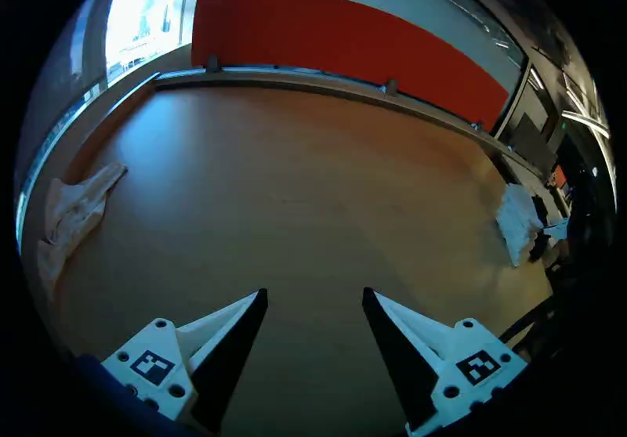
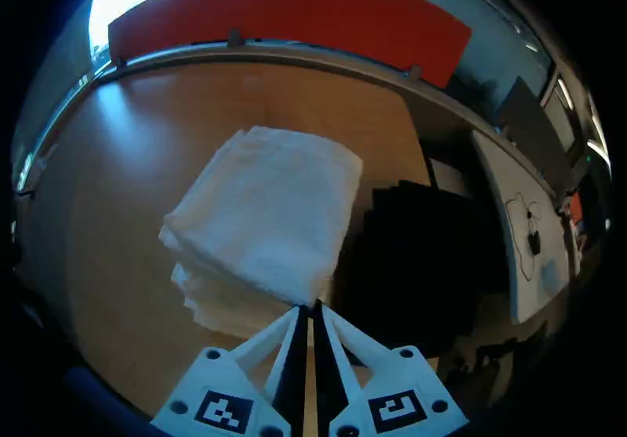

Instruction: Fold towel

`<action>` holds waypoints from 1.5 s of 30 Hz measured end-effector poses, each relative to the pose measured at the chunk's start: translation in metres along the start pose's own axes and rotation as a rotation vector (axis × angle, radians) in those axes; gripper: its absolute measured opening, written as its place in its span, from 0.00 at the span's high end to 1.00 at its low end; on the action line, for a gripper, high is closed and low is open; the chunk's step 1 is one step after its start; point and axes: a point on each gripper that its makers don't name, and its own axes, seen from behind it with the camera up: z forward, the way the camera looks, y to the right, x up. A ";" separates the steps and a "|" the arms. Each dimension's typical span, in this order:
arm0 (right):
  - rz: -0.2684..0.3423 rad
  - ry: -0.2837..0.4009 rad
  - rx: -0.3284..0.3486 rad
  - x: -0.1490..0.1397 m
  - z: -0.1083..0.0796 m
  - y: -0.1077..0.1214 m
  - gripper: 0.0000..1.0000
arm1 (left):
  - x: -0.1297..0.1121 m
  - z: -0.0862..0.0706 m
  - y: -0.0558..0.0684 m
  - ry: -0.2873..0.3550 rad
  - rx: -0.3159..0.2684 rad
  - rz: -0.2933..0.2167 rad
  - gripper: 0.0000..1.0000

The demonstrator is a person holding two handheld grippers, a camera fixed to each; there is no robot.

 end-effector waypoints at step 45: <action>-0.092 0.132 0.066 0.042 -0.008 -0.072 0.48 | -0.002 0.001 0.000 0.001 -0.001 -0.006 0.11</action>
